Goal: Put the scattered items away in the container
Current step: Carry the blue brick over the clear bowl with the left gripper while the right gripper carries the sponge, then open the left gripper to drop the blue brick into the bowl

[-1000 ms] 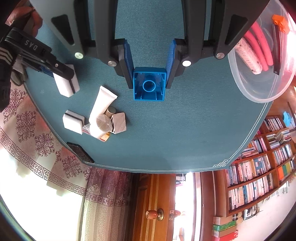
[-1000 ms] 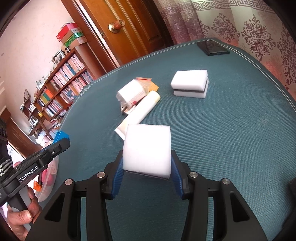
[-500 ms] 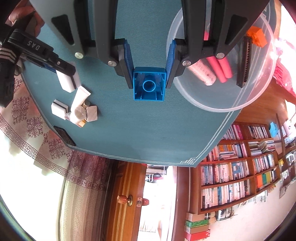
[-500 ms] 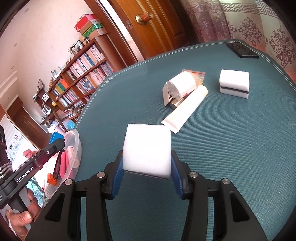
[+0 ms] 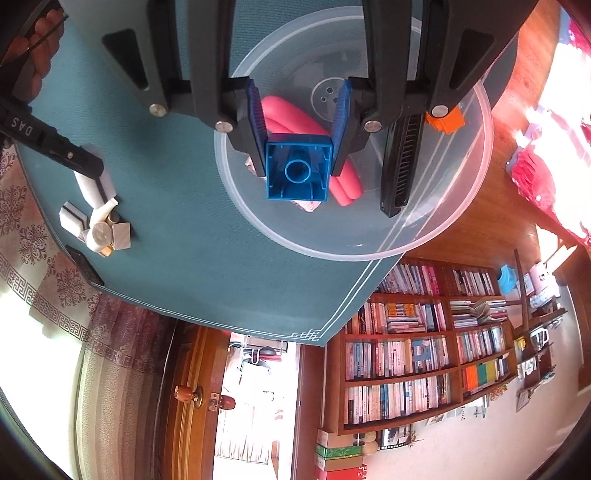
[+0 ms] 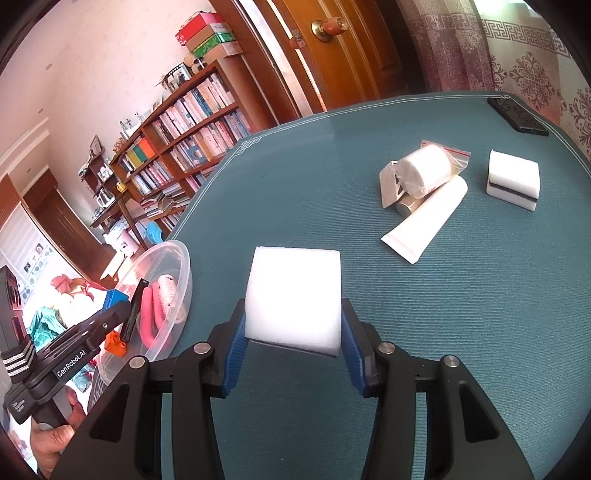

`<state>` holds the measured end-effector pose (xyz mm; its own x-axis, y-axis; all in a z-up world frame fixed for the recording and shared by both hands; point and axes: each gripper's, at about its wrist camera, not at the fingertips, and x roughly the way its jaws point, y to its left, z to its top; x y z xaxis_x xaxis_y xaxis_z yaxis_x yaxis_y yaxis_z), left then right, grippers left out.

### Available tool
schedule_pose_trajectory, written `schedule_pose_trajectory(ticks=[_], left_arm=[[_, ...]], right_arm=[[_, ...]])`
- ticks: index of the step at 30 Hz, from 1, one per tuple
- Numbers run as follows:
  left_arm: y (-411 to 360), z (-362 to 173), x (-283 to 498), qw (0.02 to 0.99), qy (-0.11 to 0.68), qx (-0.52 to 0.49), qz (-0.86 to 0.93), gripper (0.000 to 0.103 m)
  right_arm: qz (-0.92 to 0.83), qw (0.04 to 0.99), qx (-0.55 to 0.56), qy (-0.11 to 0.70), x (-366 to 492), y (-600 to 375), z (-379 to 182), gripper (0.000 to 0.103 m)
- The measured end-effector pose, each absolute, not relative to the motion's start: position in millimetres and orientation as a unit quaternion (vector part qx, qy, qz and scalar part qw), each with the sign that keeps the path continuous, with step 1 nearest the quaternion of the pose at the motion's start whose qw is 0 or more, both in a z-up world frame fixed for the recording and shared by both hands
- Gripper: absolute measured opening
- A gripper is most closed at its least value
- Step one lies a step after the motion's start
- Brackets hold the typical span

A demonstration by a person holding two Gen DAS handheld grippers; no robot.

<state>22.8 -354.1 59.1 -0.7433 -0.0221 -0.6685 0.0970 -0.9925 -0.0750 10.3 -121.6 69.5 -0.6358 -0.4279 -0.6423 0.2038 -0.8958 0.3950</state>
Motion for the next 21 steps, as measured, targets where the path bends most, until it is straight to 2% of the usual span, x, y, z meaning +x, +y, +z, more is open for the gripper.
schedule_pose_trajectory(ticks=[18, 21], left_arm=[[-380.0, 37.1, 36.4, 0.031, 0.089, 0.386, -0.918, 0.036], [-383.5, 35.2, 37.7, 0.031, 0.097, 0.387, -0.917, 0.050]], right_arm=[[-0.887, 0.234, 0.386, -0.102, 21.0, -182.4, 79.8, 0.049], [-0.885, 0.241, 0.386, -0.095, 22.7, -191.4, 79.8, 0.049]])
